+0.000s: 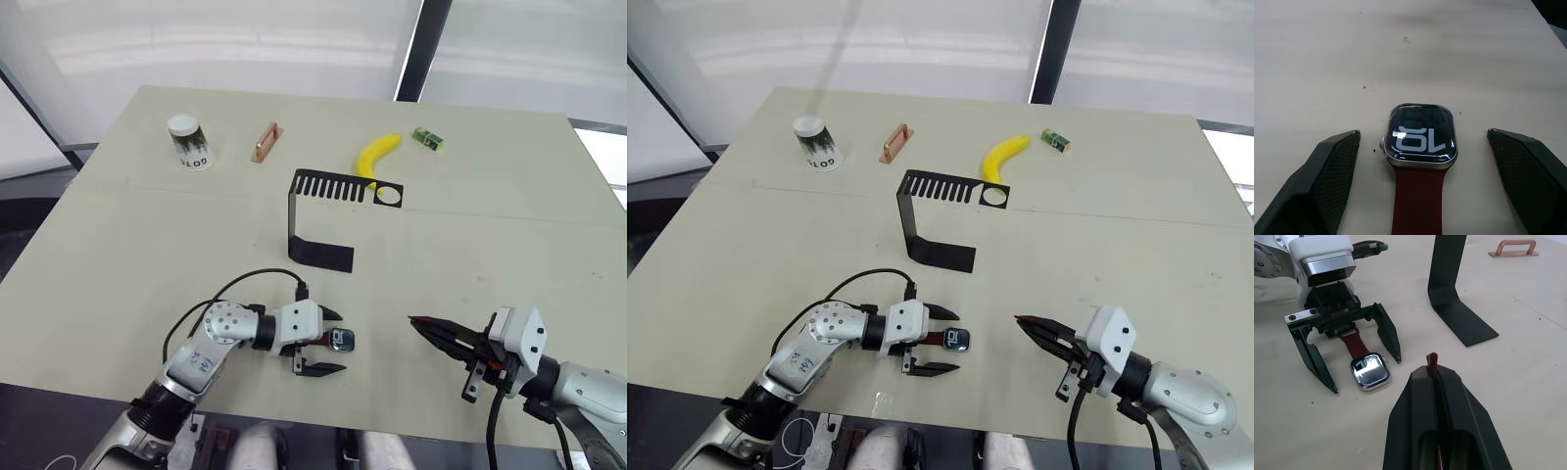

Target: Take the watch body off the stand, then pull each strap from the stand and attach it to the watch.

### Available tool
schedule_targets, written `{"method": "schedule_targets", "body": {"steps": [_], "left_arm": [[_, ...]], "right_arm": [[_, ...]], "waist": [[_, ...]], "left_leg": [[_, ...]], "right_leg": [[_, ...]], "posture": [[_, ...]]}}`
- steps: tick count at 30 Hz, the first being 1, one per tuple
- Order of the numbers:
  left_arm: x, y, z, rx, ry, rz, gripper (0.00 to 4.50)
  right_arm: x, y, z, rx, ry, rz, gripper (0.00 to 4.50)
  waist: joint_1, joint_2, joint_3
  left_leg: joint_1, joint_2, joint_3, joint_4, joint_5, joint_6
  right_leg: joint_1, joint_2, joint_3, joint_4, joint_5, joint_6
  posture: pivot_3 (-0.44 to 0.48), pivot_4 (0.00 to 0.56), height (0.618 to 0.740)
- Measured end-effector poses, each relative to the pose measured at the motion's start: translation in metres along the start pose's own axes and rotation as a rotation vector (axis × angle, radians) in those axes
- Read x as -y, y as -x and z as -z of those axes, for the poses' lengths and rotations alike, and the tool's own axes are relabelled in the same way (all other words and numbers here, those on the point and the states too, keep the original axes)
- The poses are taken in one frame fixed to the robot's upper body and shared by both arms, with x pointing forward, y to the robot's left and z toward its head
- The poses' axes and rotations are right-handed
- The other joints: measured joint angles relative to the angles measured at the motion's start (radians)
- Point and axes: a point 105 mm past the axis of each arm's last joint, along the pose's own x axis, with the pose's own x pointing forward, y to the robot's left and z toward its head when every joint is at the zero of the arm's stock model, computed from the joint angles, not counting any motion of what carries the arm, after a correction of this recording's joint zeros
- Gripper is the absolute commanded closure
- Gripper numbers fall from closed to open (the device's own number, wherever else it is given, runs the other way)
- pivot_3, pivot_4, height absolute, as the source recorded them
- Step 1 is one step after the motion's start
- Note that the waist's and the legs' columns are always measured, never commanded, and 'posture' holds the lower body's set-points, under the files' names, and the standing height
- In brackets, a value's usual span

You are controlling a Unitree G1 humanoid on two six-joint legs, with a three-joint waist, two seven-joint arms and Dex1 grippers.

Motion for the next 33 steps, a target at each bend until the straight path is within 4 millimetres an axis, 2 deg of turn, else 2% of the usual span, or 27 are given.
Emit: {"method": "schedule_targets", "body": {"steps": [17,20,24,25,33], "left_arm": [[-0.0039,-0.0051,0.0008,0.017,-0.002,-0.022,0.01],[-0.0019,-0.0056,0.0025,0.015,-0.001,-0.018,0.88],[0.0009,-0.0076,0.0047,0.016,-0.001,-0.008,2.76],[0.0006,-0.0076,0.0051,0.017,-0.003,-0.008,2.89],[-0.0021,-0.0076,0.0062,0.013,-0.002,-0.016,2.88]], "right_arm": [[-0.0017,0.0007,0.0026,-0.005,-0.009,0.010,4.50],[-0.0019,0.0007,0.0024,-0.005,-0.008,0.010,4.50],[-0.0016,0.0004,0.0019,-0.003,-0.006,0.010,4.50],[-0.0014,0.0002,0.0016,-0.002,-0.005,0.010,4.50],[-0.0004,-0.0007,0.0001,0.005,0.001,0.012,4.50]], "waist": [[0.001,0.000,-0.001],[0.000,0.000,-0.004],[0.000,0.000,-0.006],[-0.001,0.000,-0.006],[-0.001,0.000,-0.010]], "left_leg": [[0.001,0.000,0.000,0.001,0.000,0.000],[0.001,0.000,0.000,0.001,0.000,0.000],[0.002,0.000,0.000,0.002,0.000,0.000],[0.002,0.000,0.000,0.002,0.000,0.000],[0.002,0.000,0.000,0.002,0.000,0.000]], "right_leg": [[0.001,0.000,0.000,0.001,0.000,0.000],[0.002,0.000,0.000,0.001,0.000,0.000],[0.002,0.000,0.000,0.001,0.000,0.000],[0.003,0.000,0.000,0.001,0.000,0.000],[0.003,0.000,0.000,0.001,0.000,0.000]], "posture": [[0.000,0.150,0.725],[0.000,0.150,0.725],[0.000,0.150,0.725],[0.000,0.150,0.725],[0.000,0.150,0.725]]}}
